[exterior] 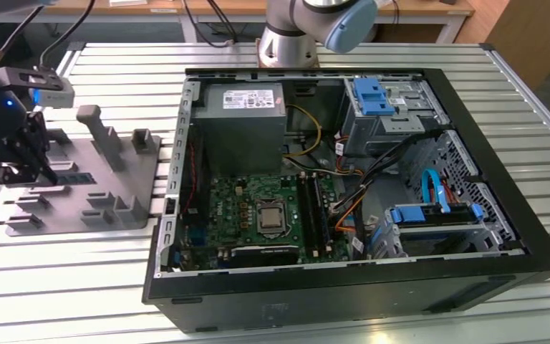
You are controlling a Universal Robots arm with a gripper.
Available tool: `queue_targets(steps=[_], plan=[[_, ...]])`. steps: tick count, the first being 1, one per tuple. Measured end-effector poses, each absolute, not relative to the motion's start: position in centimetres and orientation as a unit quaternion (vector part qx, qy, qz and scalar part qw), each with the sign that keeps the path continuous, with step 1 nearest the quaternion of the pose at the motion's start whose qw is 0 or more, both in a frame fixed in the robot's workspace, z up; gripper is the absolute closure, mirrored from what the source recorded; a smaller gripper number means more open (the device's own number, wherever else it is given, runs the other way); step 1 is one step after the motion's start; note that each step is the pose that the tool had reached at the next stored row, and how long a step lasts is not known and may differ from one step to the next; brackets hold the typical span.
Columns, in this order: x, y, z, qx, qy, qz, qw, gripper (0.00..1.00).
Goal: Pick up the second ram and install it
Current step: 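Pick up the second ram and move it above second insertion slot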
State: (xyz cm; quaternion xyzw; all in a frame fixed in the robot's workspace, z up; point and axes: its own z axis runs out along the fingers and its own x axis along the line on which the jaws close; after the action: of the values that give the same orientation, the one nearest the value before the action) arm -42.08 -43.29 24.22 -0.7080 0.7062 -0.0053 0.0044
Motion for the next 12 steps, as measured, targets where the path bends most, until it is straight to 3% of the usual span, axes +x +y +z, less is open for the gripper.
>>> queue_targets(steps=[12], plan=[[-42.1, -43.3, 26.1, -0.708, 0.706, -0.005, 0.004, 0.86]])
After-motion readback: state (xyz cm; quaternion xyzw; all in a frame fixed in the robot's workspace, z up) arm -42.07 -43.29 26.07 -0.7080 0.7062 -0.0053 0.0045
